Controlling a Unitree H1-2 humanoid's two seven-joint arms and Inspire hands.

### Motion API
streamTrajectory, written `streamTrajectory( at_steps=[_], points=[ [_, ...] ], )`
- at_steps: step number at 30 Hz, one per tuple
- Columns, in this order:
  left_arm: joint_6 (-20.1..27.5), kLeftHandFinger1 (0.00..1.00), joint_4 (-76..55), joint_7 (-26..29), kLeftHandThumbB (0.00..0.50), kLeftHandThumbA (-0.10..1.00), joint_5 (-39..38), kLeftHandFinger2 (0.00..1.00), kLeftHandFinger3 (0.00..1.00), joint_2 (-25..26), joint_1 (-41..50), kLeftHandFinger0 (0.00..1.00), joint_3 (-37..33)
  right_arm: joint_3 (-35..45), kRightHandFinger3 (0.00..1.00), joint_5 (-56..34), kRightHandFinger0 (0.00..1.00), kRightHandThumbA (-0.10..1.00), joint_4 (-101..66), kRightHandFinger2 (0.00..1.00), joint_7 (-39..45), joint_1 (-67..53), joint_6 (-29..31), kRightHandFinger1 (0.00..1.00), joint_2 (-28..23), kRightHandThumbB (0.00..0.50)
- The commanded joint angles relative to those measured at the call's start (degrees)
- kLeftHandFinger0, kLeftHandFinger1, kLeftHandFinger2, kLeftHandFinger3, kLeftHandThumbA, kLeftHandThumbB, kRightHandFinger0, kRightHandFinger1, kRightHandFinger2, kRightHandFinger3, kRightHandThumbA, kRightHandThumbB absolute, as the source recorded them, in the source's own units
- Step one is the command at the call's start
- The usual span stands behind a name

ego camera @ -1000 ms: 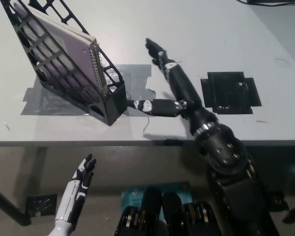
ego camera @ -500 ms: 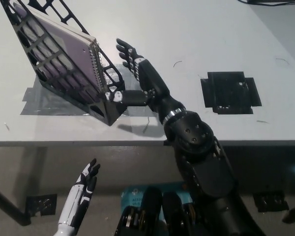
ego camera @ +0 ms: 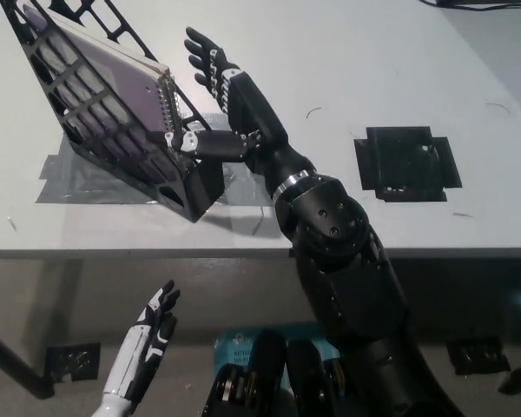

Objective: A shelf with a book inside it is placed on the center of the desk infront of the robot. The robot uses its right hand to grab the book, take it out and hand it to a person.

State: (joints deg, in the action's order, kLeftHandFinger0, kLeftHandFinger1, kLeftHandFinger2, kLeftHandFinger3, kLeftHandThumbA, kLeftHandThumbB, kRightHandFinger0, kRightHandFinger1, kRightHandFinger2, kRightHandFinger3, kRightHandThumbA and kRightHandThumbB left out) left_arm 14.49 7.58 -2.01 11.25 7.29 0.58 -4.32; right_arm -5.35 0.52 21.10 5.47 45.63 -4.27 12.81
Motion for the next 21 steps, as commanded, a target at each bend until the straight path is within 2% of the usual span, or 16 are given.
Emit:
streamTrajectory(
  at_steps=[1,4,6,9,12,13,16,18,21],
  points=[
    [0.1,1.0,-1.2,-1.2,0.396,0.98,-0.8,1.0,1.0,1.0,-0.9,1.0,-0.4,0.8,1.0,-2.7,1.0,1.0,-2.6,1.0,0.3,3.0,1.0,1.0,1.6,0.411],
    [-0.4,1.0,-1.4,-1.0,0.401,0.99,-0.2,1.0,1.0,1.0,-0.9,1.0,-0.5,0.9,1.0,-3.4,1.0,0.98,-1.7,1.0,0.8,3.4,1.0,1.0,2.0,0.384],
    [0.0,1.0,-1.2,-1.1,0.381,0.96,-0.3,1.0,1.0,1.0,-0.9,1.0,-0.5,1.5,1.0,-4.4,1.0,0.95,-0.6,1.0,0.7,3.9,0.2,1.0,2.7,0.404],
    [-1.4,1.0,-1.8,-1.2,0.39,0.97,0.7,1.0,1.0,1.0,-0.9,1.0,-0.9,2.1,1.0,-5.7,1.0,0.99,1.4,1.0,0.8,4.9,-1.1,1.0,3.4,0.347],
    [-1.4,1.0,-1.8,-1.3,0.37,0.97,1.0,1.0,1.0,1.2,-1.2,1.0,-1.2,2.3,1.0,-6.1,1.0,0.98,3.1,1.0,0.9,5.5,-0.3,1.0,3.8,0.345],
    [-1.3,1.0,-1.8,-1.4,0.369,0.97,1.0,1.0,1.0,1.3,-1.3,1.0,-1.3,2.3,1.0,-6.1,1.0,0.98,3.4,1.0,0.9,5.6,-0.5,1.0,3.9,0.365],
    [-1.3,1.0,-1.8,-1.5,0.357,0.96,0.9,1.0,1.0,1.4,-1.6,1.0,-1.5,1.9,1.0,-5.5,1.0,0.99,4.4,1.0,0.6,6.0,-0.3,1.0,3.9,0.375],
    [-0.8,1.0,-1.4,-1.5,0.356,0.95,1.0,1.0,1.0,1.6,-1.9,1.0,-1.6,1.7,1.0,-5.7,1.0,0.99,5.1,1.0,1.0,6.4,-0.2,1.0,3.9,0.355],
    [0.0,1.0,-0.6,-1.5,0.343,0.94,0.9,1.0,1.0,1.7,-2.2,1.0,-1.7,1.2,1.0,-5.0,1.0,1.0,5.6,1.0,0.8,6.7,-0.6,1.0,3.7,0.375]
  ],
)
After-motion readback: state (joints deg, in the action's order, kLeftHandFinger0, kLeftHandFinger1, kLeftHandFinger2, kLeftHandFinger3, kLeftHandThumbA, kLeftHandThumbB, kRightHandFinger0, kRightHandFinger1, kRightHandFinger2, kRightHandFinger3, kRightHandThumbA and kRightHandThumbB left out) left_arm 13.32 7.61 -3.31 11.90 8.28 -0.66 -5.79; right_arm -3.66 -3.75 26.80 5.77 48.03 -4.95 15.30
